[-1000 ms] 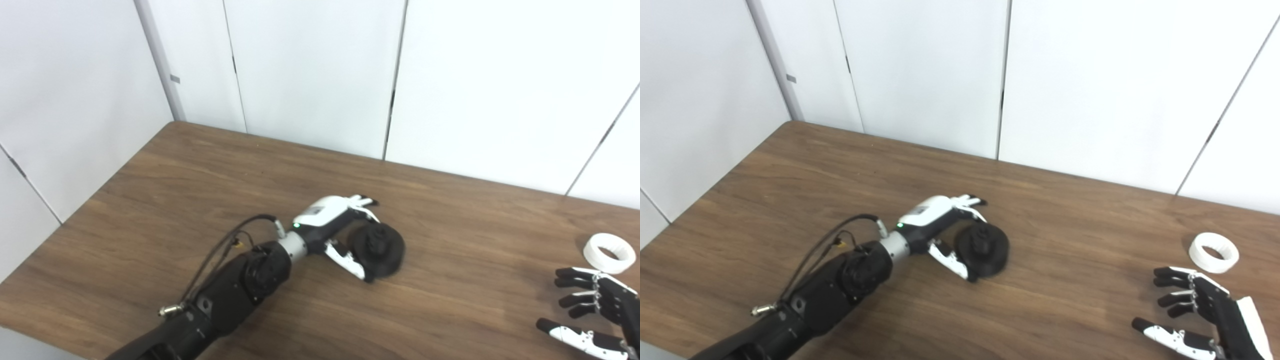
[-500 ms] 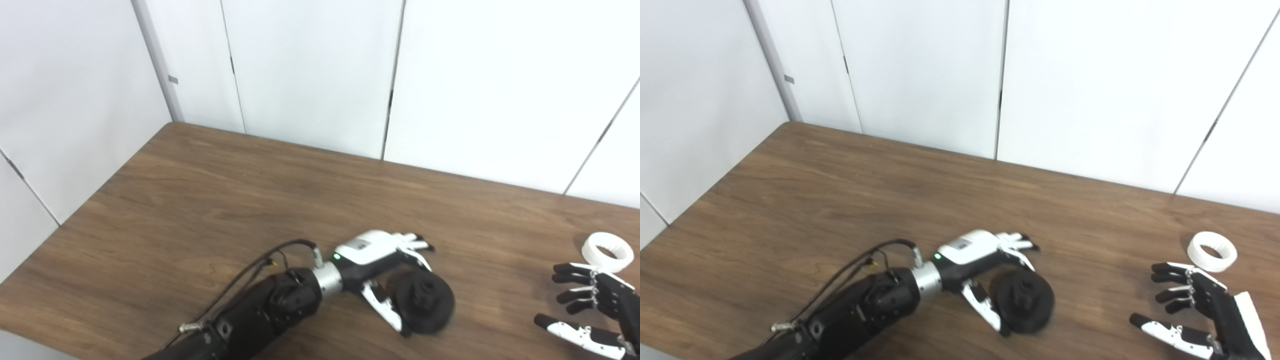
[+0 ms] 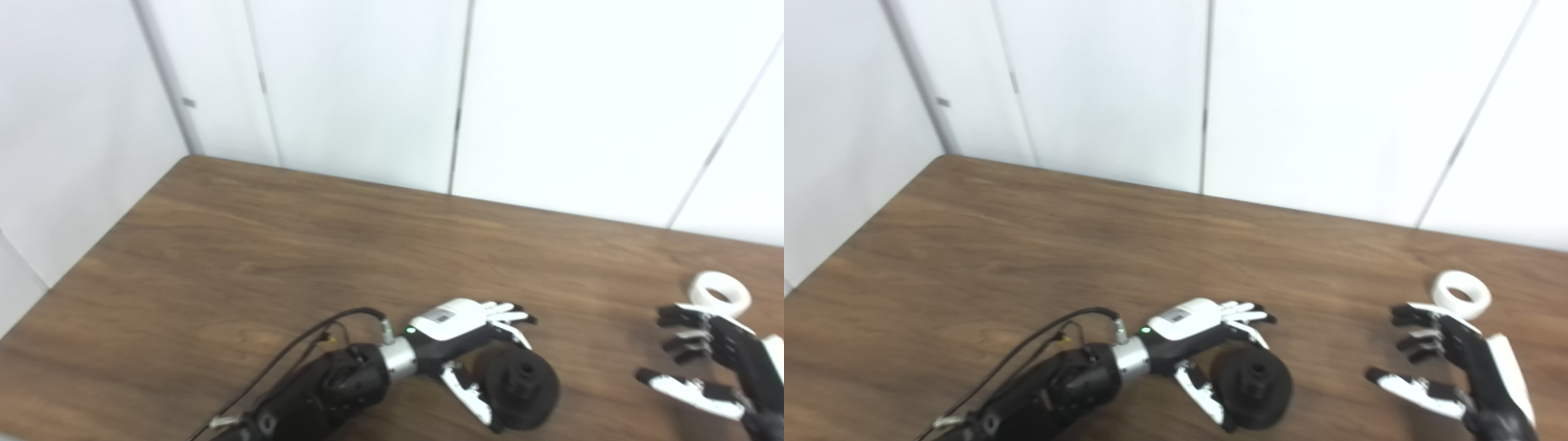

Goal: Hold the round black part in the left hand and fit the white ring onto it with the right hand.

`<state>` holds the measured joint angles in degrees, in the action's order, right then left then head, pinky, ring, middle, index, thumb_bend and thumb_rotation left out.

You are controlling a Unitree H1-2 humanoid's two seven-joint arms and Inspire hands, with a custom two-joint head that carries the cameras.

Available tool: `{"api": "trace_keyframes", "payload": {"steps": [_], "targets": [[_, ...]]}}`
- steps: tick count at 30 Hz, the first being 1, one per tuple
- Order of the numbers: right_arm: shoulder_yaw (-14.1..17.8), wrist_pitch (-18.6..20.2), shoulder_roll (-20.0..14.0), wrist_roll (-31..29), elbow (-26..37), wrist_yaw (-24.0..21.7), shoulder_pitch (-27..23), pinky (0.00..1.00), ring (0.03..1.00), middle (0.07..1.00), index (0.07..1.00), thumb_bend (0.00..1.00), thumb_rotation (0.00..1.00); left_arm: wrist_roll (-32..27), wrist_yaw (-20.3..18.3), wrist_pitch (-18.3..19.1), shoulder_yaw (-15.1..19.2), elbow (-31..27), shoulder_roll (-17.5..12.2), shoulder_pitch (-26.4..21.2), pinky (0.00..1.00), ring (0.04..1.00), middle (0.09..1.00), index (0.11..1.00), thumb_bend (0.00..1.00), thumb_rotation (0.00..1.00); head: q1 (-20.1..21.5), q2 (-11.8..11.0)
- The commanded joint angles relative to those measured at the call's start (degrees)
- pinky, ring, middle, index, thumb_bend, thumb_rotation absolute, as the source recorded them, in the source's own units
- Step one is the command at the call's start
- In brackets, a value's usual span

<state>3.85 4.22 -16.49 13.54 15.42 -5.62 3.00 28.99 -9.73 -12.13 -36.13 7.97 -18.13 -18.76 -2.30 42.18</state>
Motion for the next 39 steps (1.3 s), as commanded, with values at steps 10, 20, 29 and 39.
{"api": "trace_keyframes", "payload": {"steps": [10,20,29,39], "targets": [[-3.09,1.28,3.74,4.4,4.92,0.89,-5.29,0.45,0.523,0.646,0.651,0.65,0.0,-0.16,-8.61,-1.29,0.95,-1.4,-6.02,2.59,0.98,1.0,0.955,0.491,0.52,0.08,13.16,1.35],[-4.16,3.18,6.04,6.72,5.08,1.06,-8.15,0.44,0.53,0.664,0.644,0.65,0.0,-1.55,-11.0,-3.45,3.86,-1.71,-7.54,3.39,0.95,0.997,0.951,0.49,0.52,0.07,22.27,0.07],[-3.86,3.73,4.59,12.17,3.27,2.51,-15.53,0.44,0.532,0.652,0.64,0.62,0.0,-2.11,-12.56,-5.9,5.8,-0.62,-8.66,3.96,0.92,0.985,0.943,0.489,0.52,0.07,29.52,-2.73],[-5.8,10.02,-4.92,28.69,-0.92,-0.93,-24.31,0.52,0.636,0.704,0.668,0.63,0.19,-3.47,-13.57,-7.59,6.61,-0.23,-9.59,4.32,0.94,0.999,0.941,0.49,0.52,0.07,32.76,-3.98]]}}
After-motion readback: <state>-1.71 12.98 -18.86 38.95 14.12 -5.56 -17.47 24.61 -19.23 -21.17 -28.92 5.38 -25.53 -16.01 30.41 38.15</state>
